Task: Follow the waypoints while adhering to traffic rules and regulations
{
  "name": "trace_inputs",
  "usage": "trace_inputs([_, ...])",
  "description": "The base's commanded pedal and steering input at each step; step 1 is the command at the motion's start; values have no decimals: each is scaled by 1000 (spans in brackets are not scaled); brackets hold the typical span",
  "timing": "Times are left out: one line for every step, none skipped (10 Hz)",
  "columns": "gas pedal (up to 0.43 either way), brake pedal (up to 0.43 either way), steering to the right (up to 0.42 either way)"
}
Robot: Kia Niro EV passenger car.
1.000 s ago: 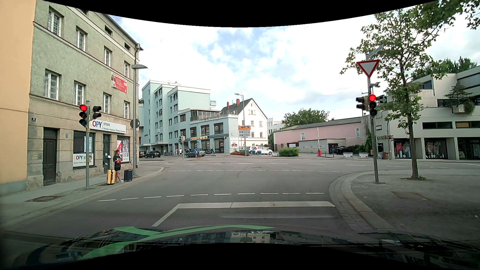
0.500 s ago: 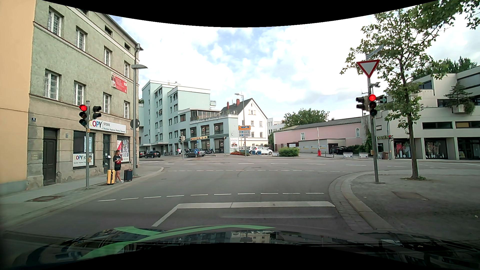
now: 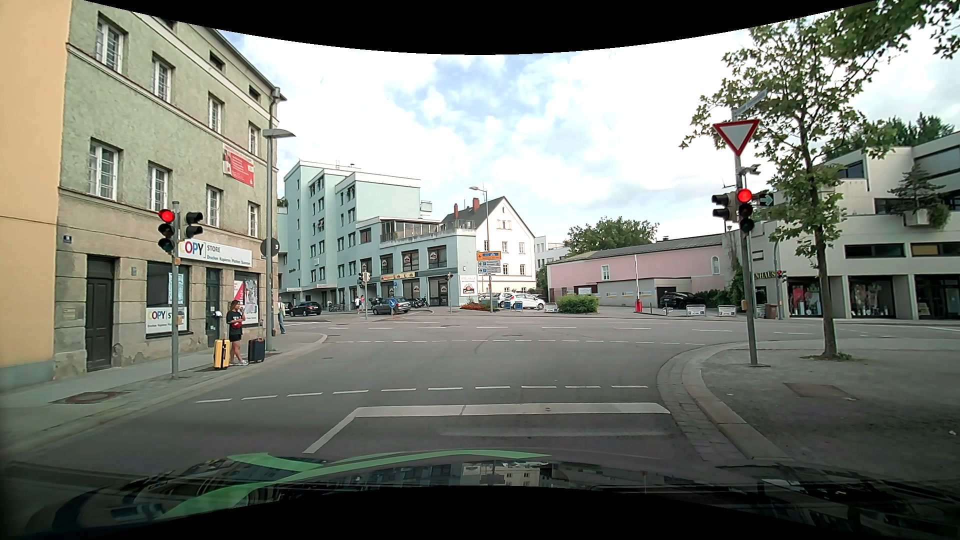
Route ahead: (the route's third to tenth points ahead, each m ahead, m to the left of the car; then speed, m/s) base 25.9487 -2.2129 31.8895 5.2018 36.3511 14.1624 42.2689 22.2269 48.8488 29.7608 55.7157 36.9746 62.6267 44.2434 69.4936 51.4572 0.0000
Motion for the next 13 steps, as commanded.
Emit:
trace_inputs([0, 463, 6])
trace_inputs([0, 463, 6])
trace_inputs([0, 463, 6])
trace_inputs([0, 463, 6])
trace_inputs([0, 463, 6])
trace_inputs([0, 463, 6])
trace_inputs([0, 463, 6])
trace_inputs([0, 457, 6])
trace_inputs([0, 457, 6])
trace_inputs([0, 463, 6])
trace_inputs([0, 463, 6])
trace_inputs([0, 463, 6])
trace_inputs([0, 463, 6])
